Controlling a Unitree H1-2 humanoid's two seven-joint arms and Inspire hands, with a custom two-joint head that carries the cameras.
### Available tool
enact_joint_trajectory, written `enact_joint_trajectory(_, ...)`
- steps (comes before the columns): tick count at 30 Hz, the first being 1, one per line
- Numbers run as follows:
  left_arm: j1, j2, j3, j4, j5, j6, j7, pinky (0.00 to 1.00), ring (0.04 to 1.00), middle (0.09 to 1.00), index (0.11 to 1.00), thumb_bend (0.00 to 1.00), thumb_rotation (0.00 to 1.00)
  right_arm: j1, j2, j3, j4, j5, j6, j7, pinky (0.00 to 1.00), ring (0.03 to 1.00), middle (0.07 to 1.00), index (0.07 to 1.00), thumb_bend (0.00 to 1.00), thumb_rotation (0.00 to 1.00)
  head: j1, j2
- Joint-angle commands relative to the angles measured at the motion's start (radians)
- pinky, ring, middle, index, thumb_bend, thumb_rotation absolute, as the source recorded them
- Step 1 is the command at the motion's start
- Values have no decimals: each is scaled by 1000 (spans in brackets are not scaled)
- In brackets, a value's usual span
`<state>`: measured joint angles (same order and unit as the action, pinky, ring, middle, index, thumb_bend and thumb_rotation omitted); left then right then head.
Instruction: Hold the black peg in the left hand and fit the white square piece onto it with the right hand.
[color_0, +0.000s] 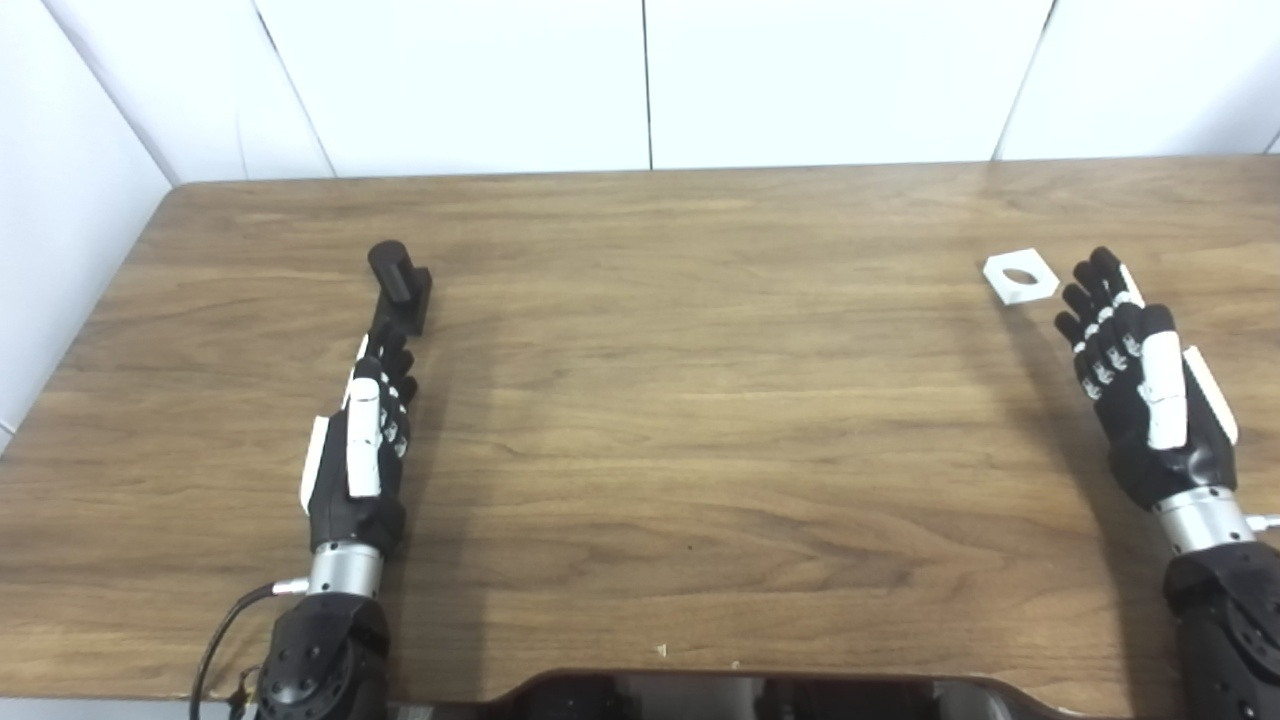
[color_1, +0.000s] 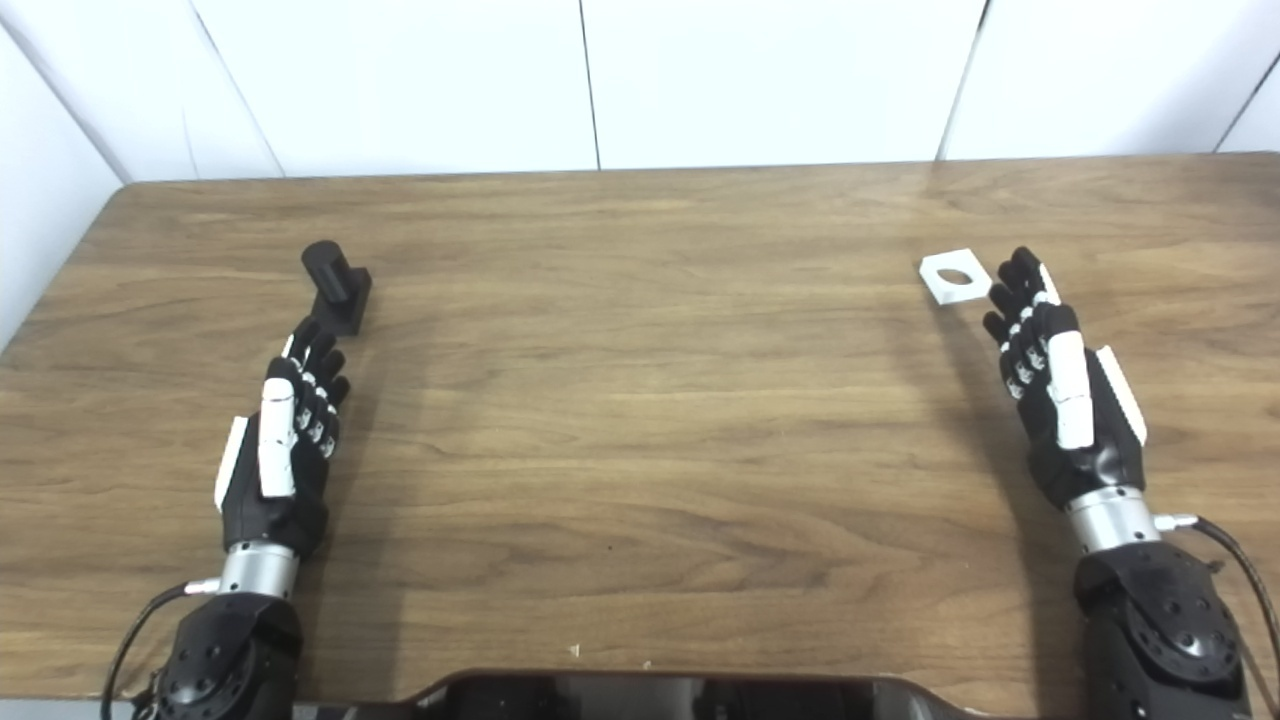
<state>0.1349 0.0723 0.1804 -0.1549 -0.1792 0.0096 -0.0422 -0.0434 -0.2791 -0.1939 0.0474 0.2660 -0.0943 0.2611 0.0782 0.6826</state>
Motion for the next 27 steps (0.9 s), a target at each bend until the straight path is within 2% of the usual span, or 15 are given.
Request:
enact_joint_trajectory(1,18,5,1,5,11,-13,7,1000,1000,1000,1000,444,975,50,44,13,81,10,-10,-7,1000,1000,1000,1000,522,1000,0,0)
enact_joint_trajectory(4,18,9,-1,-4,28,-2,15,1000,1000,1000,1000,473,960,52,44,14,81,7,-10,-9,1000,1000,1000,1000,520,1000,3,-5)
enact_joint_trajectory(7,16,6,-1,-24,103,33,58,1000,1000,1000,1000,527,865,50,43,16,94,12,-21,-2,1000,1000,1000,1000,535,1000,3,-10)
enact_joint_trajectory(11,20,-1,-20,-114,308,165,139,1000,1000,1000,1000,546,793,50,45,16,104,11,-27,-2,1000,1000,1000,1000,560,1000,6,-16)
enact_joint_trajectory(16,11,-4,-39,-195,434,276,160,998,1000,1000,1000,527,785,49,43,18,117,12,-26,4,1000,1000,1000,1000,555,1000,14,-24)
enact_joint_trajectory(21,-8,-3,-69,-254,572,391,171,1000,1000,1000,1000,550,771,46,42,22,135,7,-39,11,1000,1000,1000,1000,557,1000,21,-32)
enact_joint_trajectory(26,-42,-1,-94,-272,710,436,205,1000,1000,1000,995,542,661,39,42,23,160,7,-56,20,1000,1000,1000,1000,574,1000,27,-43)
enact_joint_trajectory(27,-52,-3,-96,-267,742,444,216,1000,1000,1000,981,557,613,37,42,24,167,6,-59,20,1000,1000,1000,1000,582,1000,28,-46)
